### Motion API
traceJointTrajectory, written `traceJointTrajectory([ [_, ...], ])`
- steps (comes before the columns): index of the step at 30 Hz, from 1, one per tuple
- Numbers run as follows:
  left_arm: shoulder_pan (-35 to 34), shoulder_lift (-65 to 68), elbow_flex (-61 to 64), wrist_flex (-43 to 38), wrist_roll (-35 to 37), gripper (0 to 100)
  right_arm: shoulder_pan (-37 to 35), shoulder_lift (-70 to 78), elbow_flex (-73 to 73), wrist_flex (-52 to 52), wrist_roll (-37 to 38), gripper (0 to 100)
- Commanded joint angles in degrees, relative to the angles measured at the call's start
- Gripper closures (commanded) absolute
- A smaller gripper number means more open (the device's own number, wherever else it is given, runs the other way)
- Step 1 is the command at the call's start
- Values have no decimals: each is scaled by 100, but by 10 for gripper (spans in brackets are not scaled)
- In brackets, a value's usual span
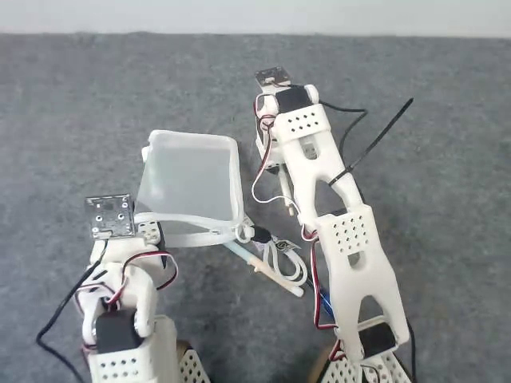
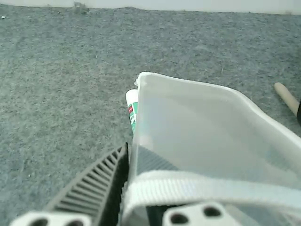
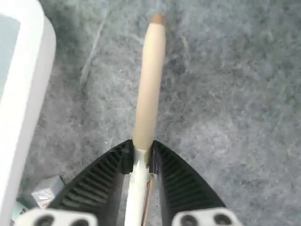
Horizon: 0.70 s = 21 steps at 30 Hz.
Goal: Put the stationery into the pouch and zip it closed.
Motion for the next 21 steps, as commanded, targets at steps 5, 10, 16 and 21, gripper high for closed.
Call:
traceJointTrajectory([
  [5, -44, -97, -374, -53, 53, 990, -57, -207, -422, 242, 70, 890],
  [10, -44, -97, -374, -62, 53, 990, -330, -40, -774, -163, 79, 890],
  [16, -44, -97, -374, -44, 53, 990, -338, 488, -800, -778, 88, 893],
  [21, -44, -97, -374, -44, 53, 990, -330, 611, -756, -752, 88, 916],
])
